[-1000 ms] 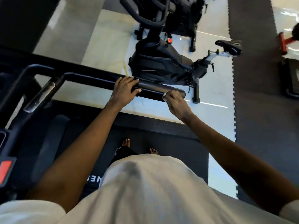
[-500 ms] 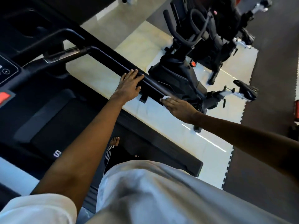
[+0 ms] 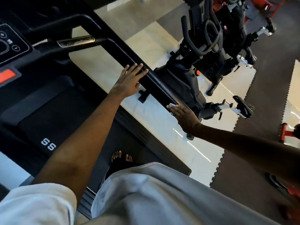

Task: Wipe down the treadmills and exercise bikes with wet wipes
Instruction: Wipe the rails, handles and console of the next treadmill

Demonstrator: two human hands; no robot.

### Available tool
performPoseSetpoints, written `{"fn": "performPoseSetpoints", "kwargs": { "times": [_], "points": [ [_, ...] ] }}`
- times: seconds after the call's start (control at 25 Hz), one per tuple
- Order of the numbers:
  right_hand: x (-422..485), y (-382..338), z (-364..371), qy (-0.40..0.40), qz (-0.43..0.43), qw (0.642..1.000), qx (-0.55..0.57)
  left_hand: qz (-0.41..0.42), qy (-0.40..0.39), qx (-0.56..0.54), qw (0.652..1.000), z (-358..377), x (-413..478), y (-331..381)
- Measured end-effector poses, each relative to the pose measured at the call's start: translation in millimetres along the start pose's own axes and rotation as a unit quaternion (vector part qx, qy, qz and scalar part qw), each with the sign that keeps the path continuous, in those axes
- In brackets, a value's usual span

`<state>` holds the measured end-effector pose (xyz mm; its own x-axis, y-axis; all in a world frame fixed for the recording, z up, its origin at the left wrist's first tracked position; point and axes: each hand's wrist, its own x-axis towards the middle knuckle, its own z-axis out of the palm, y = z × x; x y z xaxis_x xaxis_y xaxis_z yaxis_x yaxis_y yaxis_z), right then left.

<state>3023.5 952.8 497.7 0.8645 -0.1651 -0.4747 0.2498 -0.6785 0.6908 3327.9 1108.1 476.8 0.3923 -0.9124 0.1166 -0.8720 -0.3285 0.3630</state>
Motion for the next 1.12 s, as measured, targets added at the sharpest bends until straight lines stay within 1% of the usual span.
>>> {"fn": "performPoseSetpoints", "kwargs": {
  "times": [0.16, 0.24, 0.28, 0.32, 0.44, 0.56, 0.68, 0.76, 0.84, 0.96, 1.04, 1.12],
  "points": [
    [38, -14, -28, -0.060, -0.014, 0.998, -0.032, -0.004, -0.015, -0.012, 1.000, 1, -1, 8],
    [39, -16, -30, -0.096, -0.032, 0.992, -0.075, -0.002, -0.018, -0.015, 1.000, -2, -1, 6],
    [34, -12, -30, -0.101, -0.032, 0.991, -0.077, 0.001, -0.021, -0.016, 1.000, -5, -1, 4],
    [28, -6, -28, -0.094, -0.030, 0.993, -0.067, 0.006, -0.022, -0.016, 1.000, -7, -1, 2],
    [9, 13, -22, -0.040, -0.025, 0.998, -0.038, 0.015, -0.019, -0.014, 1.000, -10, -2, 2],
    [17, 20, -36, 0.002, -0.022, 1.000, 0.002, 0.014, -0.012, -0.013, 1.000, -12, -3, 1],
    [31, 21, -43, 0.042, 0.009, 0.996, 0.074, 0.014, -0.016, -0.008, 1.000, -16, -2, 1],
    [24, 25, -35, 0.068, 0.002, 0.991, 0.118, 0.012, -0.024, -0.009, 1.000, -17, 0, 0],
    [22, 27, -29, 0.083, -0.003, 0.986, 0.148, 0.005, -0.024, -0.013, 1.000, -17, 1, 2],
    [51, 23, -44, 0.103, 0.019, 0.976, 0.192, 0.011, -0.023, -0.001, 1.000, -16, 3, 0],
    [68, 19, -55, 0.108, 0.037, 0.972, 0.204, 0.009, -0.015, 0.021, 1.000, -19, 5, -9],
    [60, 21, -49, 0.106, 0.042, 0.974, 0.197, -0.007, -0.004, 0.030, 1.000, -24, 7, -20]
  ]
}}
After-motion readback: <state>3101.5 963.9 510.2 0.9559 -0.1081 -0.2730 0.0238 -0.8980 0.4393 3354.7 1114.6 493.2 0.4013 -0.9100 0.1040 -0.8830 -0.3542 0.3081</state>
